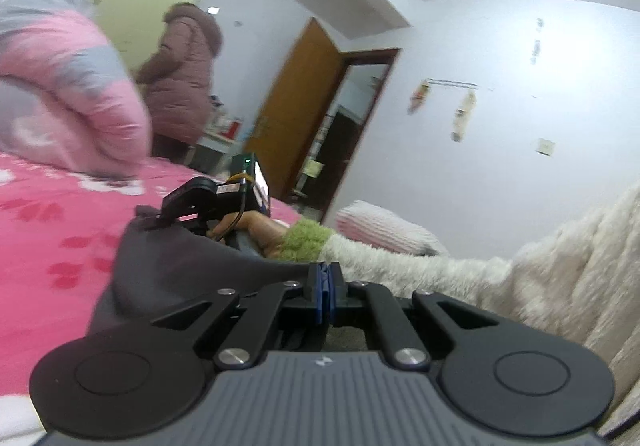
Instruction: Fold clothes
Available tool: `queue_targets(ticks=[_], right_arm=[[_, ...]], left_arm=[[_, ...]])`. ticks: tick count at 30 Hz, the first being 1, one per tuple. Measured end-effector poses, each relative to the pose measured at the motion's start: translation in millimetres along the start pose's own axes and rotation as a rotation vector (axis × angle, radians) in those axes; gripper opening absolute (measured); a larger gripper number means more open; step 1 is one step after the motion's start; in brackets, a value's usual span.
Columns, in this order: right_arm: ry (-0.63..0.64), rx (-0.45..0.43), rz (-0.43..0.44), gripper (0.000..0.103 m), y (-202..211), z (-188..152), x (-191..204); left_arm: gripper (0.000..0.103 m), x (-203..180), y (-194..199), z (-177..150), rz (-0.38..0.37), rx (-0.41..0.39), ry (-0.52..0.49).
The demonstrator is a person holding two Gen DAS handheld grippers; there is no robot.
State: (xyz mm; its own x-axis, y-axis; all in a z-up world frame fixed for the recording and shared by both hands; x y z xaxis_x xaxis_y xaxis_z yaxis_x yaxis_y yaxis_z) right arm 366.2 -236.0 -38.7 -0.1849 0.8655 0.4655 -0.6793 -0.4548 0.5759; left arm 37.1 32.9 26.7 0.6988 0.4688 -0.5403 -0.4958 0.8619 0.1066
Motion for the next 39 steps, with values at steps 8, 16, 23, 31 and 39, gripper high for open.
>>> queue_targets(ticks=[8,16,23,31,39], right_arm=[[-0.017,-0.08,-0.004,0.001,73,-18,-76],[-0.077,-0.16,0.033,0.001,124,-39,-147],[-0.071,-0.175,-0.019,0.002,140,-49,-184],[-0.099,-0.252,-0.108,0.032,223,-81,-185],[-0.042,-0.494,-0.085,0.047,419,-202,-115]], left_arm=[[0.003,-48,-77,-23,-0.099,0.146,-0.048],[0.003,-81,-141,-44,-0.143,0.262,-0.111],[0.003,-84,-173,-60,-0.112,0.342,-0.119],[0.004,-67,-164,-11,-0.079,0.314,-0.048],[0.004,-79,-213,10,-0.154,0.428,0.029]])
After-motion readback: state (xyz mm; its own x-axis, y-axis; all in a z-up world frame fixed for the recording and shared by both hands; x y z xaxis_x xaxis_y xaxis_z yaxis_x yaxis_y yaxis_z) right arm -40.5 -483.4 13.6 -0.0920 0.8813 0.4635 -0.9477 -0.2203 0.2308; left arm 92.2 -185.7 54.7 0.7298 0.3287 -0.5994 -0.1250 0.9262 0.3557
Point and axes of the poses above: each gripper's, at about its wrist camera, not at the fingertips, and y roughly against the way its jaws point, x to its left, z to its top, the point moved 1 cm from there along -y, roughly the way its jaws point, and after that the axes turned 10 degrees about y, right-handed, at the moved point
